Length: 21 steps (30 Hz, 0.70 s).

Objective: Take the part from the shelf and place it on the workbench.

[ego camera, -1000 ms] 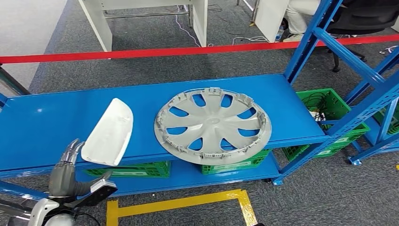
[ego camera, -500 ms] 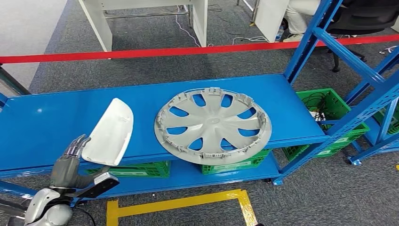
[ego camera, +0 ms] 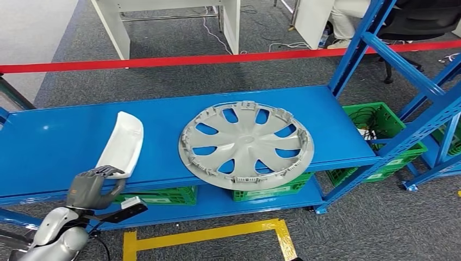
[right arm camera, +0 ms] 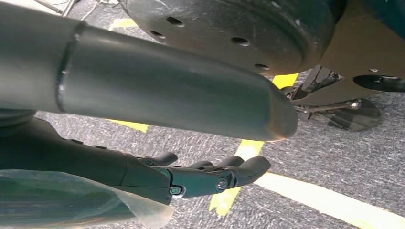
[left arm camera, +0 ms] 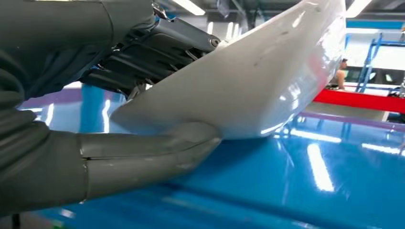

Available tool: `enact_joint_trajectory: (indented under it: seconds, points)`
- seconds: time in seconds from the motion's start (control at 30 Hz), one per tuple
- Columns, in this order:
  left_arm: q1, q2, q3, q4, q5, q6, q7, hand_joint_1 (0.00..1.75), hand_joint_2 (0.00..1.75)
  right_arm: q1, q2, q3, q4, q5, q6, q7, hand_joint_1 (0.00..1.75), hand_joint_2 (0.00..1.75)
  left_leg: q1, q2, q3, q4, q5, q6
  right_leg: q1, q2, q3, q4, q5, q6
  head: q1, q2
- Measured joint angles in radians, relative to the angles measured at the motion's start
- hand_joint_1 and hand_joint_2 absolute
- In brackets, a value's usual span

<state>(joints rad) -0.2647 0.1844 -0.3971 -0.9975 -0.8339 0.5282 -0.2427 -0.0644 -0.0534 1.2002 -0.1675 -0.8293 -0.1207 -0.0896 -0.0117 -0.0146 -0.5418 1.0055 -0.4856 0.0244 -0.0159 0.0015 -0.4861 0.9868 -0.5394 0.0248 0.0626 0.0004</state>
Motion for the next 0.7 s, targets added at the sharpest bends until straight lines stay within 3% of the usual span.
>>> enact_joint_trajectory:
  seconds: [0.2,0.33,0.5,0.7]
  points:
    - [-0.032,-0.002,-0.026,0.014,-0.012,0.009,0.001,1.75,1.75,-0.004,0.000,0.006,0.000,0.002,0.001,0.002,0.00,0.00,0.000,0.000,0.000,0.000,0.000,0.000,0.000,0.000,0.000,0.000,0.000,0.000,0.000,0.000]
    - [-0.028,-0.010,-0.034,0.008,0.008,0.064,-0.015,1.75,1.75,-0.005,0.000,0.008,0.000,0.001,-0.002,0.002,0.00,0.00,0.000,0.000,0.000,0.000,0.000,0.000,0.000,0.001,0.000,0.000,0.000,0.000,0.000,0.000]
    - [0.060,-0.045,-0.002,-0.136,-0.031,0.161,-0.095,1.75,1.75,-0.003,0.000,0.008,0.000,-0.011,-0.015,-0.005,0.00,0.00,0.000,0.000,0.000,0.000,0.000,0.000,0.000,0.001,-0.001,0.000,0.000,0.000,0.000,0.000]
    - [0.172,-0.108,0.092,-0.333,-0.107,0.170,-0.223,1.75,1.75,-0.002,0.000,0.008,0.000,-0.015,-0.024,-0.015,0.00,0.00,0.000,0.001,-0.001,0.000,0.000,0.000,0.000,0.002,-0.001,0.000,0.000,0.000,0.000,0.000]
